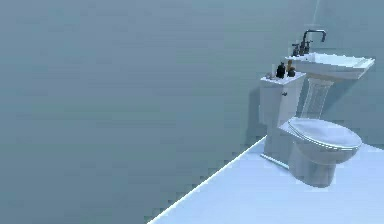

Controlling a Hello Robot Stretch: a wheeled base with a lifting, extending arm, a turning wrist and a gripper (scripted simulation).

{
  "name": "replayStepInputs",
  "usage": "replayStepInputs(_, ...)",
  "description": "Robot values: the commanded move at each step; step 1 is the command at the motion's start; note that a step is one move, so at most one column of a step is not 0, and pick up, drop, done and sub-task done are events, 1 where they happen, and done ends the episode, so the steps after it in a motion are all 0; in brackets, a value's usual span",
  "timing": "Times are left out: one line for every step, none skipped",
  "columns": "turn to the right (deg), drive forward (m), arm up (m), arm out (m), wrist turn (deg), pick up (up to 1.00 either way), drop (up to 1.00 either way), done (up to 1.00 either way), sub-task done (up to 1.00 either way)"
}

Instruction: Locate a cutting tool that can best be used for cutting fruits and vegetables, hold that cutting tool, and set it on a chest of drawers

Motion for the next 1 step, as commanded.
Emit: replayStepInputs(0.0,0.05,0.00,0.00,0.0,0.00,0.00,0.00,0.00)
